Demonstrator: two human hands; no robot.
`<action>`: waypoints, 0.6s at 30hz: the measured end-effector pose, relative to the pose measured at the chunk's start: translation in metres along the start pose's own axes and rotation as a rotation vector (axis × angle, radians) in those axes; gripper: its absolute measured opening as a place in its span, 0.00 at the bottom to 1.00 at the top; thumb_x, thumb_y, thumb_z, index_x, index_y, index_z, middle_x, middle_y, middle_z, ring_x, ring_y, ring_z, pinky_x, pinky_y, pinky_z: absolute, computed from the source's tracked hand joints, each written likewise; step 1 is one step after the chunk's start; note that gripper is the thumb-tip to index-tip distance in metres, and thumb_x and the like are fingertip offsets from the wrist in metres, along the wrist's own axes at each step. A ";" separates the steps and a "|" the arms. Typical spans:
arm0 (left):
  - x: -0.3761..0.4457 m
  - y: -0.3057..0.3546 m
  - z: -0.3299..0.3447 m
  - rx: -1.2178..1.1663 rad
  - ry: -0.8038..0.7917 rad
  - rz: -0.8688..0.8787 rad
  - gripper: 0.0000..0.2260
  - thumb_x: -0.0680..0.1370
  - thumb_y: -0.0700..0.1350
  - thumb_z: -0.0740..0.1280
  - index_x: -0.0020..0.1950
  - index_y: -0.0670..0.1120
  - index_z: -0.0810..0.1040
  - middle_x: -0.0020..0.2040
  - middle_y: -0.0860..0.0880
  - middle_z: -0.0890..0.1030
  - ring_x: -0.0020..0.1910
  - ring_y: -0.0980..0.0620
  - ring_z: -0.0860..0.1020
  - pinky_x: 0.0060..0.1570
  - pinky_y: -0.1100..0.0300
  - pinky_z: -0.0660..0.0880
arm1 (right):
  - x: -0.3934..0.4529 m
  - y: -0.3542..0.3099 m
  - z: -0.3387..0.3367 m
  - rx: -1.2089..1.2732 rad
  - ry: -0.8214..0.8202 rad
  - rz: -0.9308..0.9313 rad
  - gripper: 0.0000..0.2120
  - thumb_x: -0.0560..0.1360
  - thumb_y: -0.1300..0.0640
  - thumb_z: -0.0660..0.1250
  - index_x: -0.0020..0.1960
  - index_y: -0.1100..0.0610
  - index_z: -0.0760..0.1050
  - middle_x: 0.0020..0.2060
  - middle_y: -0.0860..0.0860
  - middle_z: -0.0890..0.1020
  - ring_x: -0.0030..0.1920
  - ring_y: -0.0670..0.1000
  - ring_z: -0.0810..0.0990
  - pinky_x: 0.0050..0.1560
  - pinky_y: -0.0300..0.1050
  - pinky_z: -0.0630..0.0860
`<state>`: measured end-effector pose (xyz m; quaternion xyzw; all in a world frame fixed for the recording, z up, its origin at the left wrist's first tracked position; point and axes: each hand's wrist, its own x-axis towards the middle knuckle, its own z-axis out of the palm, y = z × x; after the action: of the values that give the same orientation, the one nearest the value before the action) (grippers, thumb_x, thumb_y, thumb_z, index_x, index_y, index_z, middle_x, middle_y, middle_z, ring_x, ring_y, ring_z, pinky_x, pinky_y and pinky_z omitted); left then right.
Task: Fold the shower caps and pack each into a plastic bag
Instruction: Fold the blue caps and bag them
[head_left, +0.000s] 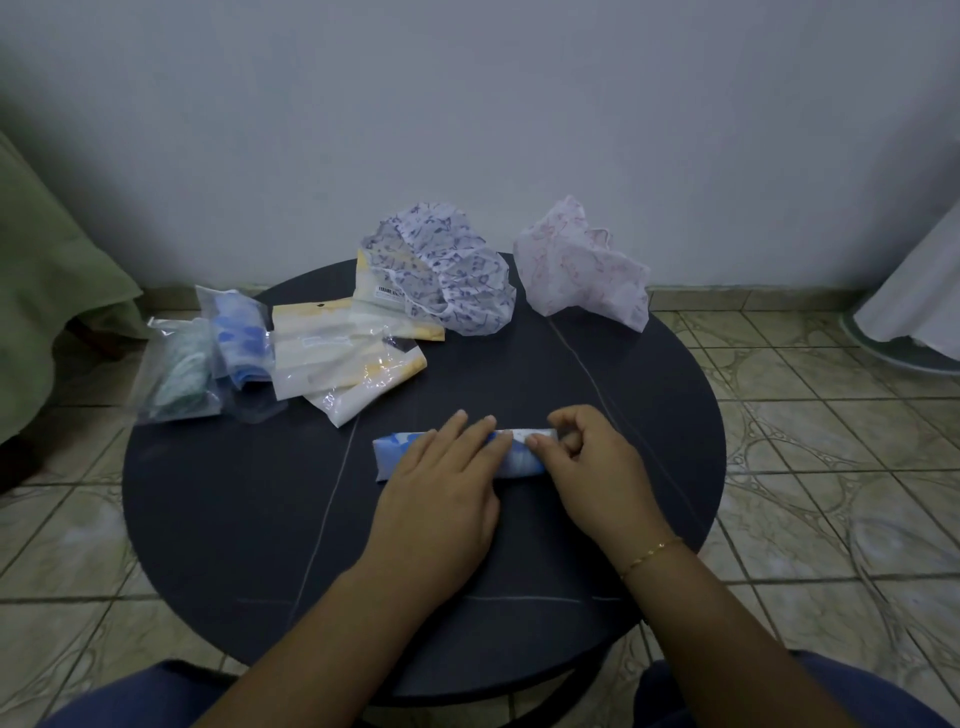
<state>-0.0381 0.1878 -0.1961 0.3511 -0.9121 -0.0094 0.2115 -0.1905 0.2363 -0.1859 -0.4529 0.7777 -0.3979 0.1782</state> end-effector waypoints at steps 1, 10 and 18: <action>-0.001 0.000 0.001 0.020 -0.033 -0.004 0.23 0.72 0.45 0.54 0.63 0.46 0.78 0.63 0.48 0.78 0.63 0.47 0.76 0.62 0.50 0.71 | 0.001 -0.001 0.001 -0.033 0.003 -0.009 0.15 0.75 0.47 0.65 0.58 0.51 0.73 0.37 0.45 0.76 0.48 0.50 0.77 0.54 0.52 0.75; -0.003 -0.005 0.006 0.057 -0.159 0.012 0.24 0.74 0.49 0.54 0.66 0.44 0.75 0.66 0.47 0.76 0.65 0.47 0.74 0.65 0.50 0.66 | -0.012 -0.019 0.018 -0.360 -0.068 -0.366 0.35 0.73 0.43 0.38 0.72 0.57 0.65 0.73 0.51 0.65 0.74 0.50 0.58 0.73 0.46 0.53; -0.004 -0.006 0.004 -0.103 -0.250 -0.037 0.32 0.70 0.58 0.31 0.75 0.53 0.37 0.73 0.59 0.36 0.72 0.61 0.33 0.67 0.65 0.29 | -0.017 -0.017 0.022 -0.479 -0.370 -0.316 0.42 0.62 0.43 0.28 0.76 0.53 0.38 0.77 0.46 0.44 0.70 0.36 0.36 0.73 0.40 0.34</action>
<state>-0.0329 0.1859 -0.2020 0.3526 -0.9230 -0.1040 0.1138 -0.1585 0.2358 -0.1879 -0.6613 0.7238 -0.1380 0.1409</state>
